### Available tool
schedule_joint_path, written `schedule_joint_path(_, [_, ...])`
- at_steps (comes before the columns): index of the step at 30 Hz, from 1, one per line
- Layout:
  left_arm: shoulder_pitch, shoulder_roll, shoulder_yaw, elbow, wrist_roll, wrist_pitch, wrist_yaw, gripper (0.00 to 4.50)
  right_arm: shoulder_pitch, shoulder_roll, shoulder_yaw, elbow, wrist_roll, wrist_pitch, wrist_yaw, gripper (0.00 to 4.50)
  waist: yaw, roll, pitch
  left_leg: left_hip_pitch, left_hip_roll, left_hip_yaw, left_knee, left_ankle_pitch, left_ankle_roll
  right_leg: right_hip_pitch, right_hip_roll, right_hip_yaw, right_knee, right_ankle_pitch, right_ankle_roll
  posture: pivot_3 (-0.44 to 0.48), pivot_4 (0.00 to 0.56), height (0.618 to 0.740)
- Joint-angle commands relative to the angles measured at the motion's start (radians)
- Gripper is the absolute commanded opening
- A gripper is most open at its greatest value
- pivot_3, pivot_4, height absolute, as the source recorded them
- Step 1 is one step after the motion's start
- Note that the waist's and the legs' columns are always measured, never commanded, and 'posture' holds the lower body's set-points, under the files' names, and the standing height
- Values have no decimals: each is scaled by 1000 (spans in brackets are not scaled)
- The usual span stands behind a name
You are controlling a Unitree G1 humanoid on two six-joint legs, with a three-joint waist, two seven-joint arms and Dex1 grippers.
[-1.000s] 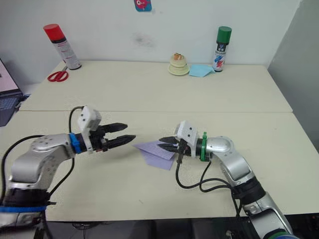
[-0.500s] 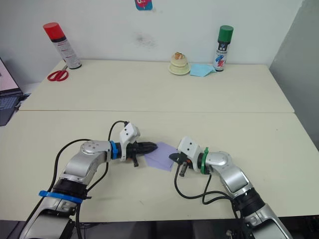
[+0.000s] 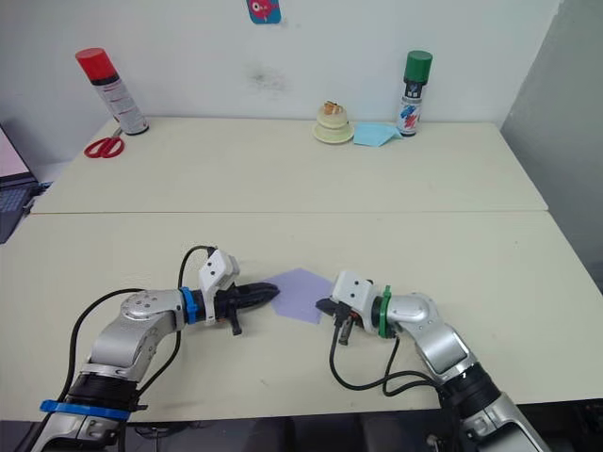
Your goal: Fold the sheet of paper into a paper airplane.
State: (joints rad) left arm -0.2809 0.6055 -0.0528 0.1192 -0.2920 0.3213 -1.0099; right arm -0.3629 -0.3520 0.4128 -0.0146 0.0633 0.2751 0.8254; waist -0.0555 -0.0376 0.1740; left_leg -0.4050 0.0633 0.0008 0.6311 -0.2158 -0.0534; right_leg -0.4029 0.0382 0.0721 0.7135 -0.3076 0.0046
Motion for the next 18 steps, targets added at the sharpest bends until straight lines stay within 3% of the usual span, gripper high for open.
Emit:
schedule_joint_path(1, [24,5,-21,35,29,18,7,383,3,36,-100,-42,90,145,-44,0,-1,0,0,1,0,0,0,0,0,1,0,0,0,0,0,0,150,737])
schedule_joint_path(2, [23,4,-25,36,31,16,6,383,8,42,-137,-64,125,209,-58,0,-1,0,0,2,0,1,-1,0,0,2,0,0,0,0,0,0,150,737])
schedule_joint_path(4, [17,0,-33,46,37,10,4,356,16,29,-195,-117,190,340,-62,551,0,0,0,4,0,0,-1,0,0,4,0,0,0,0,0,0,150,737])
schedule_joint_path(9, [8,-1,-48,48,40,16,-4,356,15,17,-295,-225,325,743,-133,2307,1,0,0,5,0,-1,-1,0,0,7,-1,1,-2,0,0,0,150,737])
schedule_joint_path(12, [15,3,-51,37,37,23,-10,356,-39,142,-423,-190,398,999,-246,2307,-1,2,-1,7,1,-2,-1,0,0,9,-2,1,-2,0,0,0,150,737])
schedule_joint_path(18, [28,11,-53,19,35,32,-13,356,-123,368,-581,-111,434,1178,-390,2307,-2,2,-2,7,1,-2,-2,0,0,9,-2,1,-2,-1,-1,0,150,737])
